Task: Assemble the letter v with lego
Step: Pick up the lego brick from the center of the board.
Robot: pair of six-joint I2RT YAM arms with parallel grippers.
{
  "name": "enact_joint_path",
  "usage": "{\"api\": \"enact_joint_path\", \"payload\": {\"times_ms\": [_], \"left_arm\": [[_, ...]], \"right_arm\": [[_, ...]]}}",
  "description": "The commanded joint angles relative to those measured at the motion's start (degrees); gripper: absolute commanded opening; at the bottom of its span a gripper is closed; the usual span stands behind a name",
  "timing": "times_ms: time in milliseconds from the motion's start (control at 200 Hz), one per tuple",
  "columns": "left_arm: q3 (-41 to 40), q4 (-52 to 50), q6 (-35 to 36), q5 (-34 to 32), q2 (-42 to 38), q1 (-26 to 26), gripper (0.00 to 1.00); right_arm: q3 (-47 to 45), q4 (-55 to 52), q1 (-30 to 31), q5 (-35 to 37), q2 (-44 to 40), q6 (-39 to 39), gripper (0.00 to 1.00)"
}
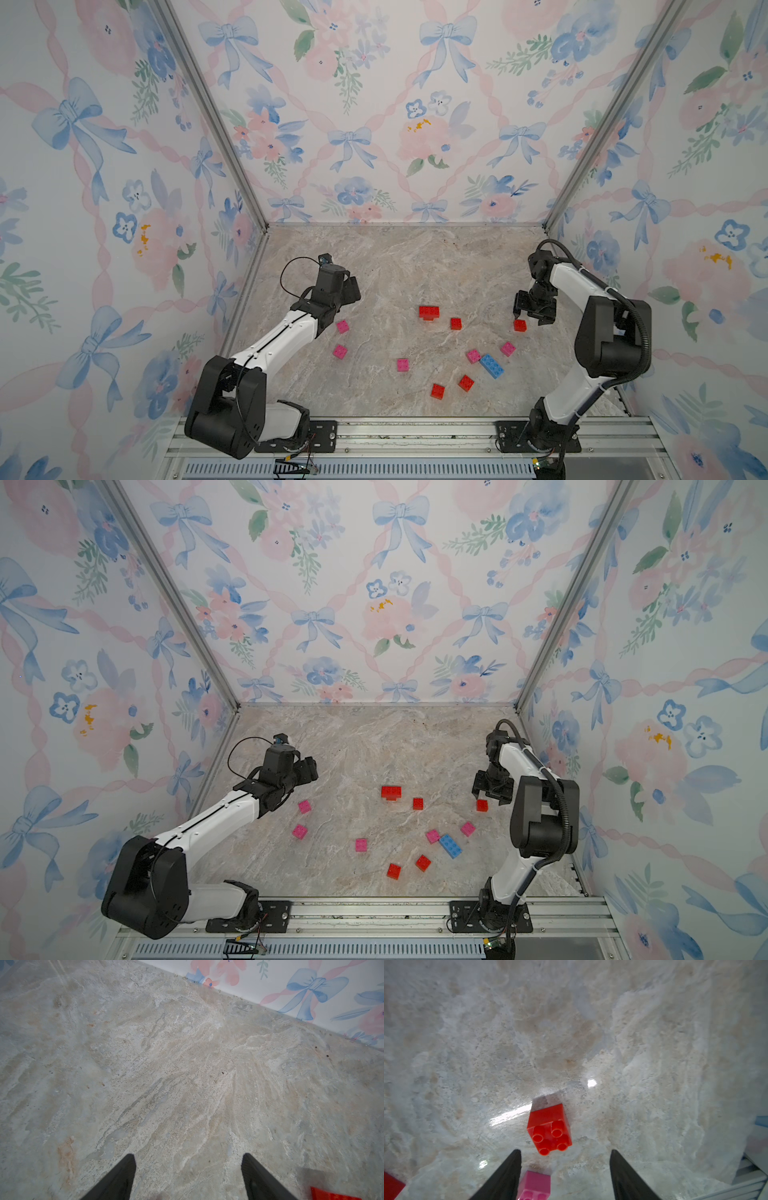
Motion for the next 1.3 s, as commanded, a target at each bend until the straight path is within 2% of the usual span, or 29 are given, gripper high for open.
{"api": "enact_joint_path", "payload": {"times_ms": [0,475,850,1225,1295], "left_arm": [[1.55,-0.4,1.29,0.63,1.22,-0.23,0.83],[0.4,-0.37,0.9,0.26,1.06,-0.22,0.83],[-0.12,-0.41,0.8,0.49,0.09,-0.22,0.83],[-0.74,-0.42,0.34,0.72,-0.48,-0.21,0.83],[-0.83,-0.44,0.31,0.8,-0.56,-0.2,0.83]], "right_arm": [[-1.44,0.16,0.39,-2.61,0.73,-2.65,0.63],[-2.97,3.32,0.38,-3.99,3.56,-4.38,0.47],[-2.01,3.1,0.83,-1.5,5.03,-5.53,0.46],[-0.44,2.91,0.83,-1.59,5.87,-6.38,0.42],[-0.43,2.92,0.83,-1.66,6.15,-6.39,0.38]]}}
